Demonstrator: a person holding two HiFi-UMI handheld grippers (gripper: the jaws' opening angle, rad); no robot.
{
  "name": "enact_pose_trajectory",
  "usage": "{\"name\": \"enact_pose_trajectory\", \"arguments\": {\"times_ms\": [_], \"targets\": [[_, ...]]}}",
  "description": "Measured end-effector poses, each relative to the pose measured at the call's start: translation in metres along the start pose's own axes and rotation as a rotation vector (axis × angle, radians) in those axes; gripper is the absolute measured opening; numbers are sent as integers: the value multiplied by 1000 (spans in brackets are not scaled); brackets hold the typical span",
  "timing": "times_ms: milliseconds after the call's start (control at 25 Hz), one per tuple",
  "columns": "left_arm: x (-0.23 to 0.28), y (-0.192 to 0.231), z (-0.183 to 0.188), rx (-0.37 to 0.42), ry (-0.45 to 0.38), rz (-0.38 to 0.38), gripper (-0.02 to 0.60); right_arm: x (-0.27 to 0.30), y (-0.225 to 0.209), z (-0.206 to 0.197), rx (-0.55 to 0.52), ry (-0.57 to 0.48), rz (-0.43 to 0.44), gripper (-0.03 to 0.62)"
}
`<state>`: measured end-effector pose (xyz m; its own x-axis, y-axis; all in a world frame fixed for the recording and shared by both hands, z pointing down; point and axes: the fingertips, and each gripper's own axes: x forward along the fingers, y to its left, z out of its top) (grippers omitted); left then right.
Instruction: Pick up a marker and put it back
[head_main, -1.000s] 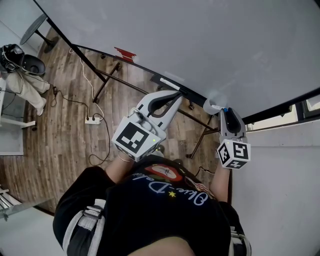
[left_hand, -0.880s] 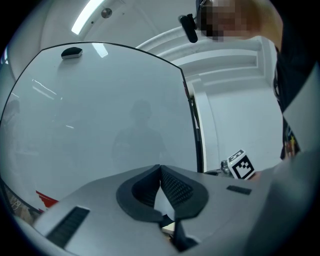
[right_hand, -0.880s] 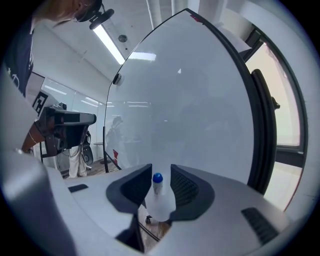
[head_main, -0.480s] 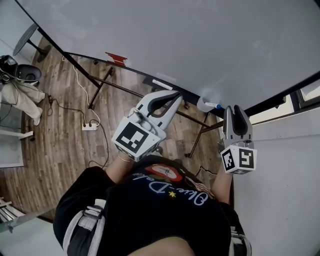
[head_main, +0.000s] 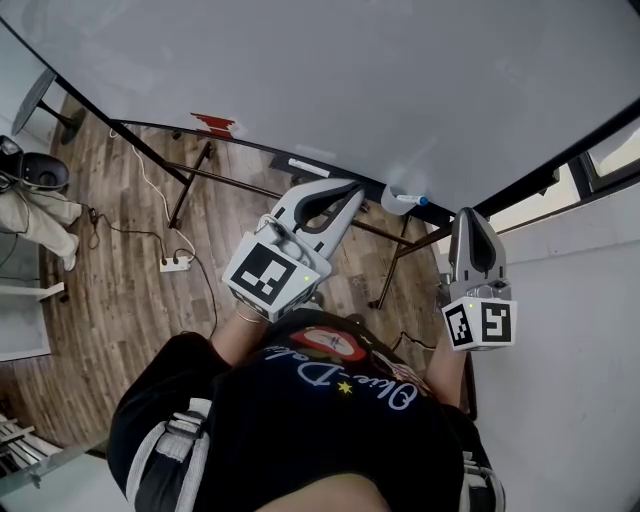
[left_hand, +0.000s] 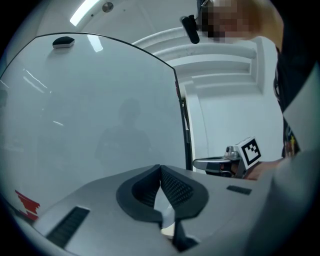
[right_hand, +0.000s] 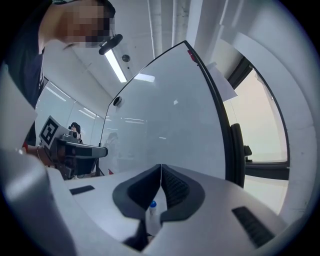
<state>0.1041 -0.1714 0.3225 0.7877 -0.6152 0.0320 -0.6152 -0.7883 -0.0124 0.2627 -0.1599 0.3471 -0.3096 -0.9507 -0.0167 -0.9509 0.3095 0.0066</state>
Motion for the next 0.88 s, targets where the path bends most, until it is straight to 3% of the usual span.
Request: {"name": "enact_pose_trajectory", "arguments": {"times_ms": [880], "targets": [[-7,-3,-5,-13,13,-2,3,-2,20,-3,-25,58,59,0]]}}
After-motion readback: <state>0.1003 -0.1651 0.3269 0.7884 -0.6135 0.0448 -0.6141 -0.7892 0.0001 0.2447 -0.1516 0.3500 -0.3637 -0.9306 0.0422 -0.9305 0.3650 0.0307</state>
